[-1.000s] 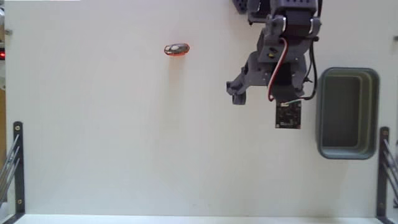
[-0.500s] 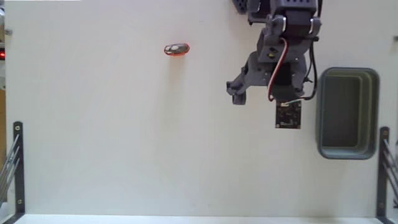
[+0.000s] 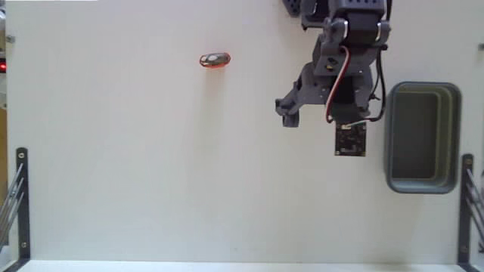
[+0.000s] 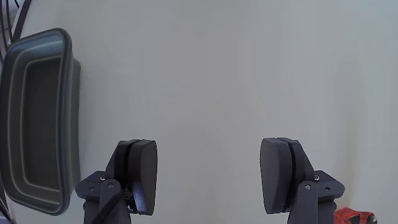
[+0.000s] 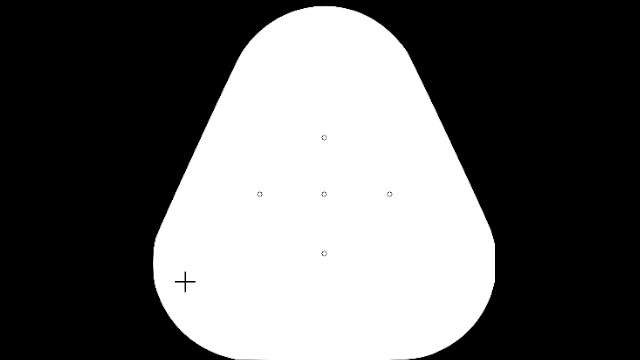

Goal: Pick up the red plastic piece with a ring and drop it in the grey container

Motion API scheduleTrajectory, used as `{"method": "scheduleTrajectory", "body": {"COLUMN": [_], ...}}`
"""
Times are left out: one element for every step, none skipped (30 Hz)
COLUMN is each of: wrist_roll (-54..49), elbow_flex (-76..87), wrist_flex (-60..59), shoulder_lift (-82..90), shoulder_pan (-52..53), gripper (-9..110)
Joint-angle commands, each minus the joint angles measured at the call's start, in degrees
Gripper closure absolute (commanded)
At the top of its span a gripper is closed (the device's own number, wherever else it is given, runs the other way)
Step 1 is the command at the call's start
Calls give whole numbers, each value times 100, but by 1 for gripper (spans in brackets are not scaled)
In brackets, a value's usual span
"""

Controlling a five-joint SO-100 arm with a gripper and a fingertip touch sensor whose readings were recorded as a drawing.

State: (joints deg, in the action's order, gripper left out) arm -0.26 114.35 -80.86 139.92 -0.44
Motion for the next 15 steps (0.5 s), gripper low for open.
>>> {"method": "scheduleTrajectory", "body": {"wrist_roll": [26, 26, 26, 26, 26, 26, 26, 26, 26, 26, 26, 26, 26, 26, 26], "elbow_flex": [21, 21, 21, 21, 21, 21, 21, 21, 21, 21, 21, 21, 21, 21, 21], "wrist_flex": [-110, -110, -110, -110, -110, -110, -110, -110, -110, -110, -110, -110, -110, -110, -110], "shoulder_lift": [219, 219, 219, 219, 219, 219, 219, 219, 219, 219, 219, 219, 219, 219, 219], "shoulder_pan": [44, 44, 44, 44, 44, 44, 48, 58, 69, 95, 133, 162, 204, 243, 270], "gripper": [-9, -9, -9, -9, -9, -9, -9, -9, -9, -9, -9, -9, -9, -9, -9]}}
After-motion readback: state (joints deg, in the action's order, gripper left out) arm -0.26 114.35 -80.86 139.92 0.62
